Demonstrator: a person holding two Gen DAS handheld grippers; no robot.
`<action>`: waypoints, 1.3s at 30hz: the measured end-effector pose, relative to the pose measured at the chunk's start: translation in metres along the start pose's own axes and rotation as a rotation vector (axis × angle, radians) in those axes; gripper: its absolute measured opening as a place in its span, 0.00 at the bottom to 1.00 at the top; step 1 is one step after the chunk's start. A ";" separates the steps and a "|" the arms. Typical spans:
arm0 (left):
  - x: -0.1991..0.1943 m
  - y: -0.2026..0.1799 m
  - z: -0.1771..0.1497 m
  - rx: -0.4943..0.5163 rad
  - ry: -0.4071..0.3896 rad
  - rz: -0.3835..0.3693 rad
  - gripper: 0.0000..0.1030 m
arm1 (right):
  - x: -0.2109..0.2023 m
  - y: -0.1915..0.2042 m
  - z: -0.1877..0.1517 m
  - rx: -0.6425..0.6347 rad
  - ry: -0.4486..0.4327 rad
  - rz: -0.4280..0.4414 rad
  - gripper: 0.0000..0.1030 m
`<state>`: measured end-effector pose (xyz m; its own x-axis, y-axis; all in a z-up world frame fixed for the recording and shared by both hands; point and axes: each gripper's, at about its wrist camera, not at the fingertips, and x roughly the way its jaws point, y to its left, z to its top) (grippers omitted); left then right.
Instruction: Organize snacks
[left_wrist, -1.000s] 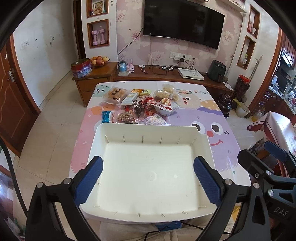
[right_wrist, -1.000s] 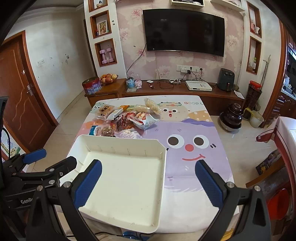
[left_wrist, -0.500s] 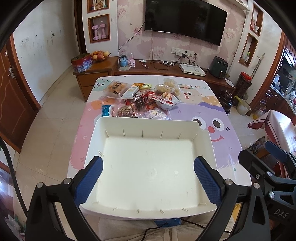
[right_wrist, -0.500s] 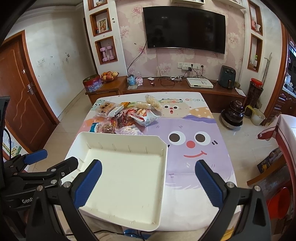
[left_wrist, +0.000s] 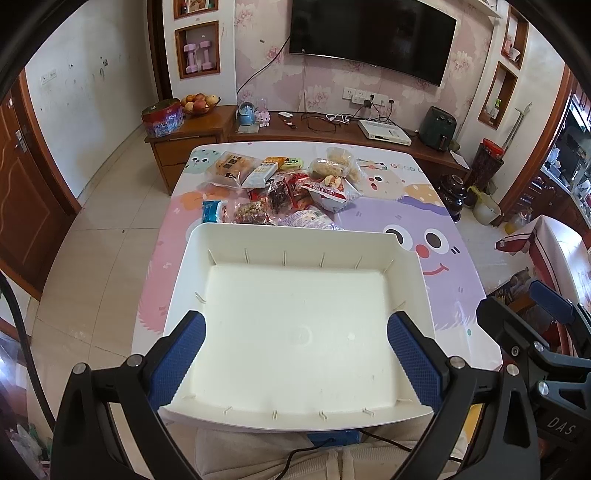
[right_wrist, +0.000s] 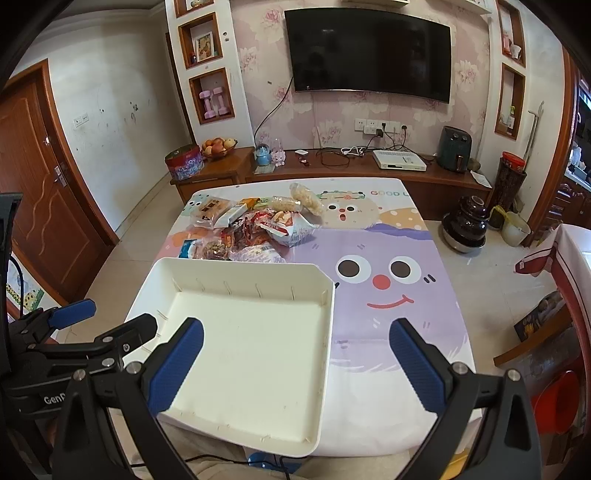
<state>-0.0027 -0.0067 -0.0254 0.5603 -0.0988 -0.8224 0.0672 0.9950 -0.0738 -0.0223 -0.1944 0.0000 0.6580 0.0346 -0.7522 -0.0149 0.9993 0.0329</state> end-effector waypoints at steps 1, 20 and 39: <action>0.001 0.000 0.000 -0.001 0.002 -0.001 0.95 | 0.000 0.000 -0.001 0.000 0.001 0.000 0.98; 0.008 -0.002 -0.004 0.002 0.022 0.004 0.96 | 0.006 0.001 -0.006 -0.001 0.021 0.005 0.98; 0.016 0.018 0.053 0.053 -0.008 -0.030 0.96 | 0.018 0.010 0.059 -0.061 0.022 0.061 0.98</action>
<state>0.0511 0.0085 -0.0102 0.5640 -0.1294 -0.8156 0.1275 0.9895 -0.0688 0.0338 -0.1846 0.0254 0.6376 0.0952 -0.7645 -0.1012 0.9941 0.0394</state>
